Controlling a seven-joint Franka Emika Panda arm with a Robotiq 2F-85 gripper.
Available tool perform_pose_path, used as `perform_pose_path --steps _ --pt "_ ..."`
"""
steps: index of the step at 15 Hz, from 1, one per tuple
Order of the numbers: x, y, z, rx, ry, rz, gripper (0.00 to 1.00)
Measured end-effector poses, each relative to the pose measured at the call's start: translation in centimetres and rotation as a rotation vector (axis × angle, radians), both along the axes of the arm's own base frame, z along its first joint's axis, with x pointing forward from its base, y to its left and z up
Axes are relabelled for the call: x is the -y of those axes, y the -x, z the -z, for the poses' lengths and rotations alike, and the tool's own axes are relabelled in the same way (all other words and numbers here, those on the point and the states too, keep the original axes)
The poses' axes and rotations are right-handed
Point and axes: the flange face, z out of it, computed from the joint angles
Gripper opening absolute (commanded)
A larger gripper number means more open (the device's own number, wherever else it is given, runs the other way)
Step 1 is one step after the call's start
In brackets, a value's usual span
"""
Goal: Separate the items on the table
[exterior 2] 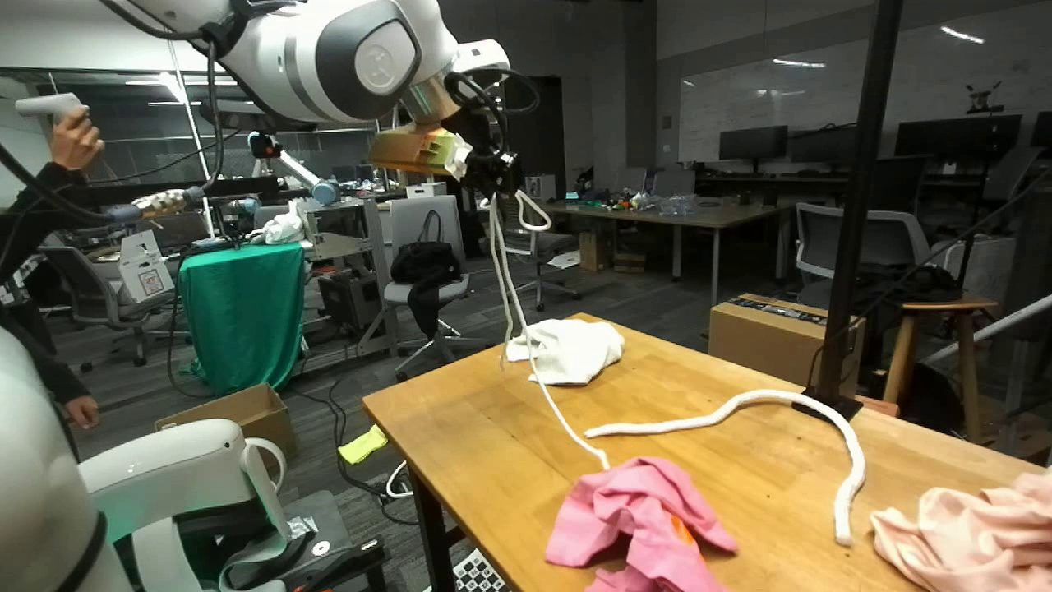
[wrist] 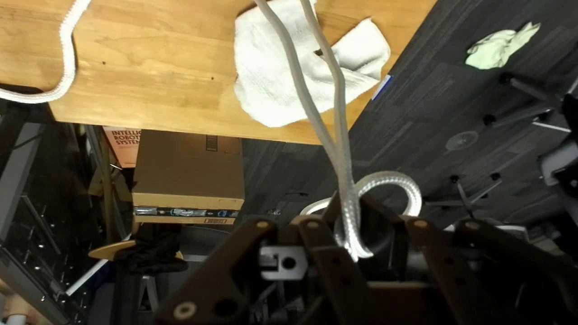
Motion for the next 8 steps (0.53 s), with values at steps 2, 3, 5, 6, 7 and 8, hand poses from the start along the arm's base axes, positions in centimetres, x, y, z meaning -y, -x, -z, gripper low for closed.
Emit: perform_pose_path --steps 2,3,5,6,7,8 --pt "-0.6 0.6 -1.0 0.009 -0.035 0.000 0.06" --pt "-0.9 0.9 -1.5 0.012 -0.051 -0.001 0.06" --pt "-1.6 1.5 -2.4 0.019 -0.079 -0.005 0.05" --pt "-1.9 1.8 -2.7 0.020 -0.092 -0.010 0.05" --pt "-2.3 2.0 -2.9 0.019 -0.104 -0.016 0.05" --pt "-2.7 2.3 -3.0 0.015 -0.113 -0.023 0.05"
